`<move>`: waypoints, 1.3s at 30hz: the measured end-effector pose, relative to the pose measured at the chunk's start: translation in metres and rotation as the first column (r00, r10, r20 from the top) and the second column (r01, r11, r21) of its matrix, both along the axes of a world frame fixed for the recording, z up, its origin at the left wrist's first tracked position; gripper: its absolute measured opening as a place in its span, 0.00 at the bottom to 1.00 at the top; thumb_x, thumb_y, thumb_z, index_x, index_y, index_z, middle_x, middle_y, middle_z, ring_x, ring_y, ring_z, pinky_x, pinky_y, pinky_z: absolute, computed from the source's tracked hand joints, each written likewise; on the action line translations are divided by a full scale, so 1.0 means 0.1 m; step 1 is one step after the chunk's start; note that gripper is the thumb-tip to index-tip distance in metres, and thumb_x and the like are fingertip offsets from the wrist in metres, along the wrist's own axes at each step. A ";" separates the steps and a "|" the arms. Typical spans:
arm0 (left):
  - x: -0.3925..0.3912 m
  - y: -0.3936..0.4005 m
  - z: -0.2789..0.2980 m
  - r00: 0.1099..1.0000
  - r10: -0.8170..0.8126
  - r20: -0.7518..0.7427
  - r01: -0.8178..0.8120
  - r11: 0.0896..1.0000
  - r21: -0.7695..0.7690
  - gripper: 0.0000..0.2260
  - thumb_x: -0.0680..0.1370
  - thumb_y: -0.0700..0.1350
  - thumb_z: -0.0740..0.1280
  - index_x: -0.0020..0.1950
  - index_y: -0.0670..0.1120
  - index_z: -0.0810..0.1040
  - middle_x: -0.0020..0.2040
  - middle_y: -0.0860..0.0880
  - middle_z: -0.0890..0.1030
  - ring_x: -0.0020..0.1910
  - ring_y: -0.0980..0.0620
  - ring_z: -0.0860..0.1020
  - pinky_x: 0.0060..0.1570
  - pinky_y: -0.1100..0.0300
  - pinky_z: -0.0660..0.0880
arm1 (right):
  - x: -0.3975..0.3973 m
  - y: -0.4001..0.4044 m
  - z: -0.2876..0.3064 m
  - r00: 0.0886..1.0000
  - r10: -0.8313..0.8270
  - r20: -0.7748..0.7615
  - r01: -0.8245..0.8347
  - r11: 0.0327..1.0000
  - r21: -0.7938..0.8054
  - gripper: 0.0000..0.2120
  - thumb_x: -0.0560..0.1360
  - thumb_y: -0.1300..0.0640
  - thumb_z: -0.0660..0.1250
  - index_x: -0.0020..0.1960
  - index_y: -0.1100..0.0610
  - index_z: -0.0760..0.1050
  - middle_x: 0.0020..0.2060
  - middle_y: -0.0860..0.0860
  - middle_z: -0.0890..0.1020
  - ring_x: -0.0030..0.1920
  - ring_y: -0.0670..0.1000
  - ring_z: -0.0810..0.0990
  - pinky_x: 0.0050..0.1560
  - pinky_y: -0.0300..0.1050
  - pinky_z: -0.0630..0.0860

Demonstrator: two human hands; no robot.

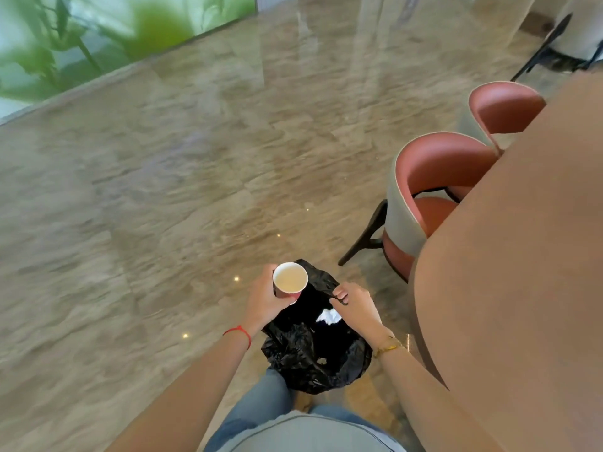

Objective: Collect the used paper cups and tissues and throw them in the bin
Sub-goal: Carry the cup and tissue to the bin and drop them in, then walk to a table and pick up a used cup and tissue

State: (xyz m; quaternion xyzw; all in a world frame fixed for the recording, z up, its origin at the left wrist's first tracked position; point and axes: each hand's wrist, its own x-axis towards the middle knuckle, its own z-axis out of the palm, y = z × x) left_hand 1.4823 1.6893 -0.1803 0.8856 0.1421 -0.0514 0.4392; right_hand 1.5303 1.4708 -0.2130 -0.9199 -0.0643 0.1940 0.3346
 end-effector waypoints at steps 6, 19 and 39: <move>0.41 0.35 -0.28 0.958 -0.186 -0.218 0.179 0.983 -0.051 0.36 0.72 0.40 0.74 0.74 0.42 0.60 0.73 0.44 0.65 0.72 0.46 0.64 0.69 0.54 0.62 | 0.33 0.25 -0.05 0.990 -0.135 -0.028 0.136 0.991 0.002 0.08 0.75 0.52 0.68 0.53 0.53 0.76 0.47 0.47 0.77 0.47 0.46 0.76 0.45 0.38 0.70; 0.62 0.87 0.13 0.966 -0.231 0.114 0.209 0.962 0.176 0.19 0.75 0.50 0.70 0.66 0.50 0.73 0.62 0.54 0.77 0.62 0.54 0.75 0.61 0.62 0.68 | 0.41 0.23 0.41 0.964 -0.183 0.194 0.174 0.983 0.058 0.09 0.77 0.53 0.66 0.57 0.53 0.76 0.51 0.45 0.77 0.53 0.44 0.74 0.50 0.35 0.70; -0.25 0.19 0.60 0.949 -0.310 0.051 0.275 0.898 0.344 0.17 0.78 0.51 0.65 0.66 0.53 0.71 0.55 0.52 0.79 0.18 0.55 0.63 0.17 0.64 0.61 | -0.54 -0.54 0.74 0.936 -0.199 0.290 0.209 0.978 -0.004 0.10 0.76 0.53 0.66 0.58 0.50 0.76 0.54 0.44 0.78 0.55 0.44 0.73 0.51 0.35 0.68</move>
